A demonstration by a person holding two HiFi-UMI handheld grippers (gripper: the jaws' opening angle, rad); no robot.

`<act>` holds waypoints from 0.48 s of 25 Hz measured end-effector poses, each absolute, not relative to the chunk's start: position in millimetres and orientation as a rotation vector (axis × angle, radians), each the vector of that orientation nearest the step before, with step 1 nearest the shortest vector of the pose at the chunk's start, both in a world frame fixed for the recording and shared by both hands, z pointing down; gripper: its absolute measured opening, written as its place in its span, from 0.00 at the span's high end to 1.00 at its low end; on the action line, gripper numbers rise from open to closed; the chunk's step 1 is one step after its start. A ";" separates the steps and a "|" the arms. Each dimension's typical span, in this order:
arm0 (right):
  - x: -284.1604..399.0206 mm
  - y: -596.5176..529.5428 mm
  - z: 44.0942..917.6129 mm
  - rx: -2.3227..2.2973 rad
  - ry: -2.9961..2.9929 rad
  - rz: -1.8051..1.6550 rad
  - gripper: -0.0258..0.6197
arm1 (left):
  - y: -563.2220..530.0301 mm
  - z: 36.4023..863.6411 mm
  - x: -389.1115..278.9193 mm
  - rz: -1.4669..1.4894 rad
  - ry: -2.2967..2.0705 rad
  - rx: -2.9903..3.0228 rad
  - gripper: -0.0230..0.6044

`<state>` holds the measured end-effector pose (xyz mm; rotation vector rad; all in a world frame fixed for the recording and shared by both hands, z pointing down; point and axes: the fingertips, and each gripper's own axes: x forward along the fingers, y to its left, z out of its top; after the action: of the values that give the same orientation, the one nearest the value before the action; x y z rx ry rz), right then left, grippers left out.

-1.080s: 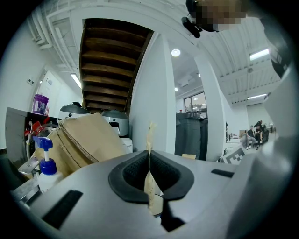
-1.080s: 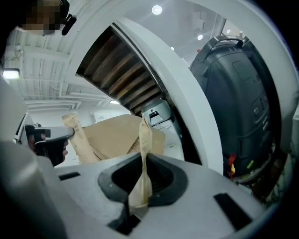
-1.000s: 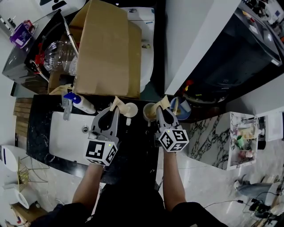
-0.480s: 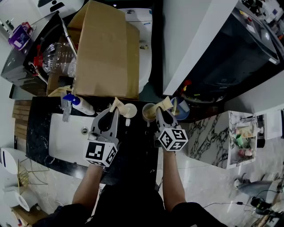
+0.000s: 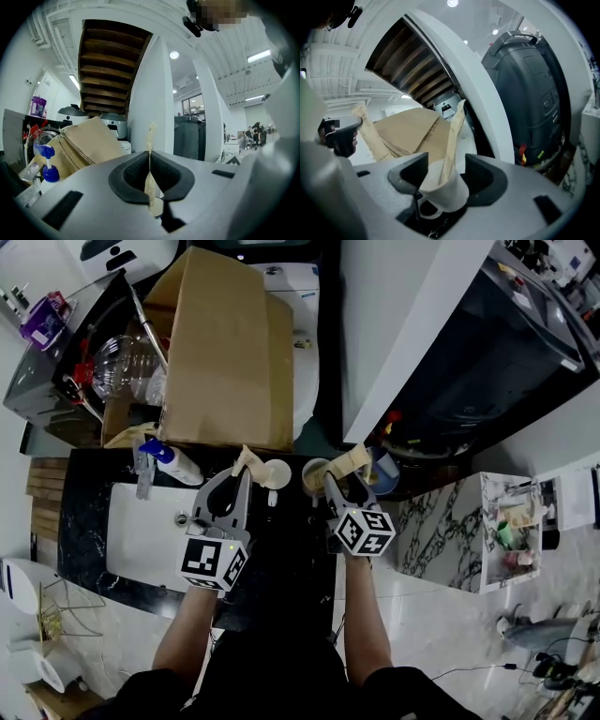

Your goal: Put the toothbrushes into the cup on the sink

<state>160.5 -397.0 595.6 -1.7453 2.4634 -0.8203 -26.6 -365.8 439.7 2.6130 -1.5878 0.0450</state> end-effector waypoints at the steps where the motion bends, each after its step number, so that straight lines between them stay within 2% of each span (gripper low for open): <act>1: 161.8 -394.7 595.7 -1.758 2.455 -0.824 0.60 | -365.0 437.5 -27.0 0.039 -1.584 2.617 0.96; 12: 188.0 -358.6 564.8 -1.905 2.395 -0.703 0.60 | -349.3 420.7 -24.4 -0.007 -1.530 2.683 0.96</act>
<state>188.0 -358.6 564.8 -1.9054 2.3948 -0.7031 -24.4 -349.3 420.7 2.6833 -1.5296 -0.0067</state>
